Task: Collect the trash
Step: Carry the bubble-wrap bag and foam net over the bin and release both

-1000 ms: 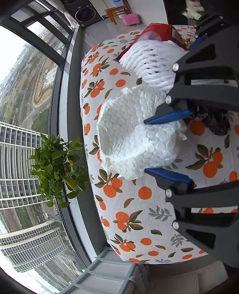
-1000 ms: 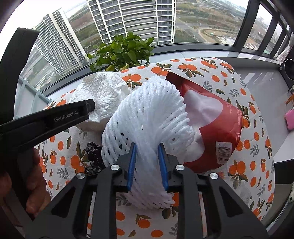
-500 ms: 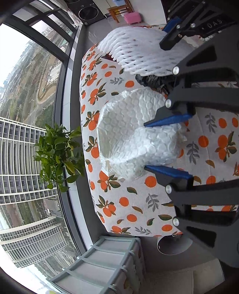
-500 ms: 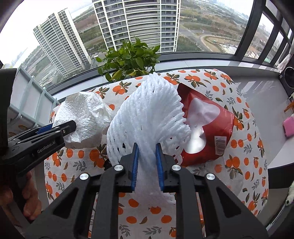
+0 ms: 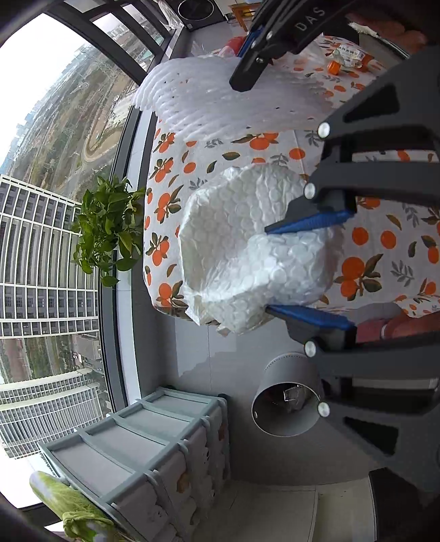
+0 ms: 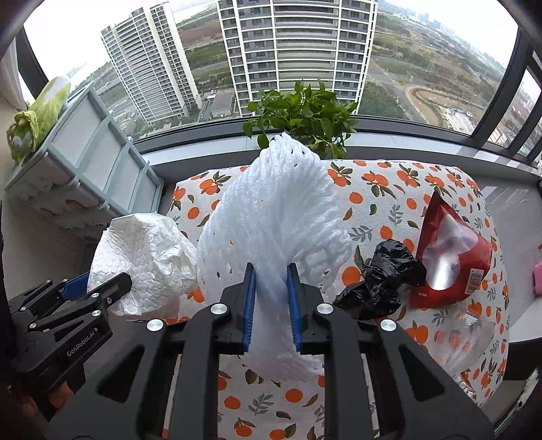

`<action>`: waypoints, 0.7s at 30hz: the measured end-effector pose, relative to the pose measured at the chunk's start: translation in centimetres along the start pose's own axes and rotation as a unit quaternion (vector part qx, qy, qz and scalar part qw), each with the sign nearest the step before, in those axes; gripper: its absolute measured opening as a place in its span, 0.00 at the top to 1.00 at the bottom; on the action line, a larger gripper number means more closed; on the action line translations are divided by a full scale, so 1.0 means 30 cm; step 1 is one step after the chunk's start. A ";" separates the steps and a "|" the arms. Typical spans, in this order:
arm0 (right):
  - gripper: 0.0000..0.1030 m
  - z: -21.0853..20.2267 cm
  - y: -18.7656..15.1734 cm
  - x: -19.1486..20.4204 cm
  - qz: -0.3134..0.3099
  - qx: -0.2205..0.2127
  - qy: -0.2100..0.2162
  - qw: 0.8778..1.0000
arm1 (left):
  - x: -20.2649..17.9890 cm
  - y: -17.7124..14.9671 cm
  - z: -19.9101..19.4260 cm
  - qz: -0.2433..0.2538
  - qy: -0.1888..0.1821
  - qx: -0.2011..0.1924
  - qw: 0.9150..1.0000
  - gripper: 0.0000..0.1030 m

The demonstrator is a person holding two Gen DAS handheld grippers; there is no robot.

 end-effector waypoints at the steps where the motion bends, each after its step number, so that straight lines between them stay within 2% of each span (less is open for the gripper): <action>1: 0.84 0.005 0.002 0.055 -0.010 0.001 0.007 1.000 | 0.048 -0.010 -0.011 -0.008 0.005 -0.001 1.000 0.61; 5: 0.84 0.037 0.012 0.283 -0.053 0.008 0.039 0.998 | 0.267 -0.058 -0.055 -0.051 0.031 -0.001 0.998 0.61; 10: 0.84 0.093 0.001 0.588 -0.110 0.021 0.081 0.990 | 0.560 -0.140 -0.089 -0.111 0.070 0.004 0.991 0.61; 16: 0.84 0.216 -0.067 0.963 -0.178 0.045 0.131 0.974 | 0.913 -0.277 -0.078 -0.181 0.120 0.016 0.976 0.61; 21: 0.83 0.401 -0.170 1.246 -0.215 0.076 0.171 0.959 | 1.170 -0.410 0.007 -0.226 0.153 0.031 0.962 0.61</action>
Point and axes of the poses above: each gripper's, at about its wrist camera, not at the fingertips, and z roughly the way its jaws point, x to its left, y to its top, the point moved 9 cm from there along z, roughly the way its jaws point, and after that the axes turned 3 degrees about -x, right-handed, at the moved point
